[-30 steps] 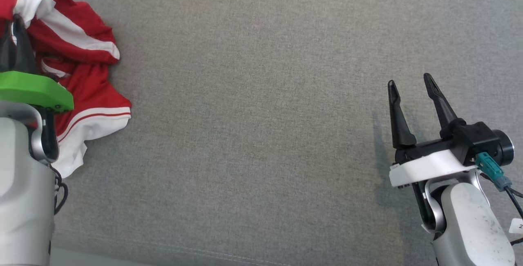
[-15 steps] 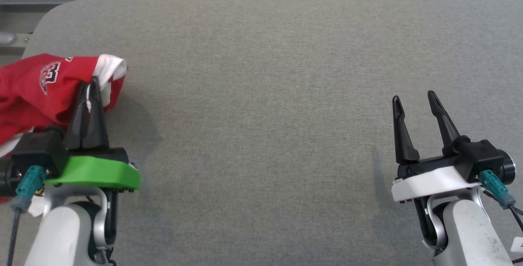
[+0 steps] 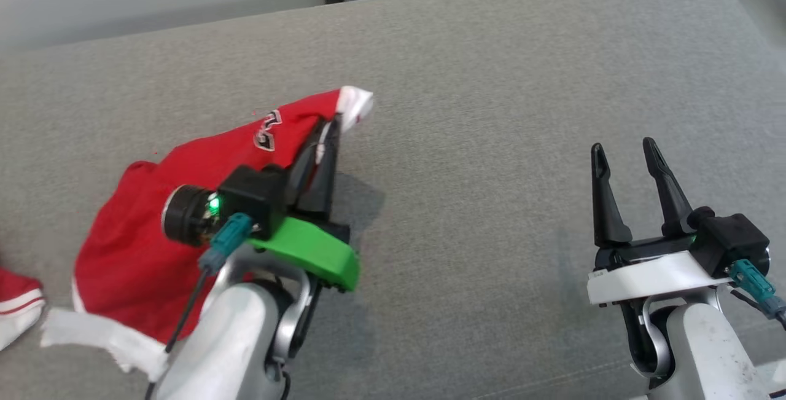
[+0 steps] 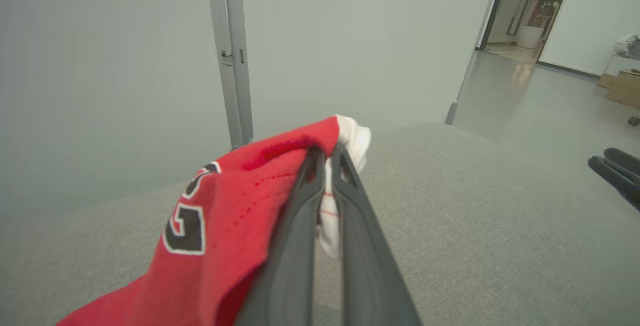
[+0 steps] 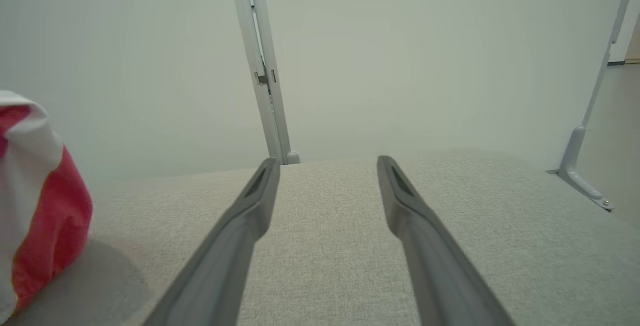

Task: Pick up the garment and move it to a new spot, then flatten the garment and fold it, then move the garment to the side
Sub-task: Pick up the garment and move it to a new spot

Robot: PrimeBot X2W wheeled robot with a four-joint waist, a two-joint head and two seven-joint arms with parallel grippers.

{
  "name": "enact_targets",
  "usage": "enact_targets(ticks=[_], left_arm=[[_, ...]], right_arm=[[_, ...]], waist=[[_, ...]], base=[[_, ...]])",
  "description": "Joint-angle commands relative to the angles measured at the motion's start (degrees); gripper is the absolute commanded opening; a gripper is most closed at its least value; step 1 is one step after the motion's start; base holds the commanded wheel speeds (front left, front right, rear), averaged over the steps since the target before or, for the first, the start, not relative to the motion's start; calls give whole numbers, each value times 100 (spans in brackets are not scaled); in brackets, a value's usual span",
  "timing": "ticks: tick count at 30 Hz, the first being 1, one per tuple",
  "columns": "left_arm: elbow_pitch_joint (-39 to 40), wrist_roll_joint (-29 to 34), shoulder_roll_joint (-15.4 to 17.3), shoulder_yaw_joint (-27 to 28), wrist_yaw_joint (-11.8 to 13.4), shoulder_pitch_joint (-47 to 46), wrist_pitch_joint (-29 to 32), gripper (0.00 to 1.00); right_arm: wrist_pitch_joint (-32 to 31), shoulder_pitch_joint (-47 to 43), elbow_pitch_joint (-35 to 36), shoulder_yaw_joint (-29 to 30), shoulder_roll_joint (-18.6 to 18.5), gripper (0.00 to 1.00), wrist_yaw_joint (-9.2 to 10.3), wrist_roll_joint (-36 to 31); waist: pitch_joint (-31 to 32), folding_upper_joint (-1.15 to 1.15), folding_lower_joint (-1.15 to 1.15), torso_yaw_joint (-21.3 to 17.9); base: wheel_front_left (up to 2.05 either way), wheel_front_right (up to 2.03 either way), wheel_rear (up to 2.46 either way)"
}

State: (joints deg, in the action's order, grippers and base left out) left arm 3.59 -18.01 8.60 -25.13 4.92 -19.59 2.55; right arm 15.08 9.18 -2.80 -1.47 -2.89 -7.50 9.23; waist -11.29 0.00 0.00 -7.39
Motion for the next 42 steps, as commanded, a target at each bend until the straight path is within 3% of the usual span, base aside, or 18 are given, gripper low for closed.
enact_targets(ticks=[1,9,15,16,17,18,31,42], left_arm=[[-142,90,-88,-174,-115,-269,32,0],[-947,290,-400,-878,-392,-1198,269,0],[-1774,190,-449,-1075,-574,-1412,410,0],[-1879,183,-453,-1095,-590,-1428,401,4],[-1987,201,-450,-1125,-604,-1443,414,37],[-2056,197,-454,-1134,-617,-1456,387,100],[-1986,52,-394,-1020,-451,-972,-553,100],[-1345,-392,198,-80,252,2,-964,100]], right_arm=[[30,74,19,4,-1,100,2,63],[25,213,111,97,7,100,2,376],[25,319,83,44,3,100,2,592],[25,340,71,36,3,100,2,613],[25,354,57,33,3,100,2,620],[25,367,40,24,3,100,2,633],[25,248,-84,99,-3,100,2,280],[25,-82,-115,191,-8,100,2,-105]], waist=[[-297,0,0,-755],[-945,0,0,-1356],[-1255,0,0,-1435],[-1275,0,0,-1424],[-1284,0,0,-1409],[-1289,0,0,-1390],[-605,0,0,-707],[-38,0,0,208]], base=[[0,0,0],[0,0,0],[0,0,0],[0,0,0],[0,0,0],[0,0,0],[0,0,0],[0,0,0]])
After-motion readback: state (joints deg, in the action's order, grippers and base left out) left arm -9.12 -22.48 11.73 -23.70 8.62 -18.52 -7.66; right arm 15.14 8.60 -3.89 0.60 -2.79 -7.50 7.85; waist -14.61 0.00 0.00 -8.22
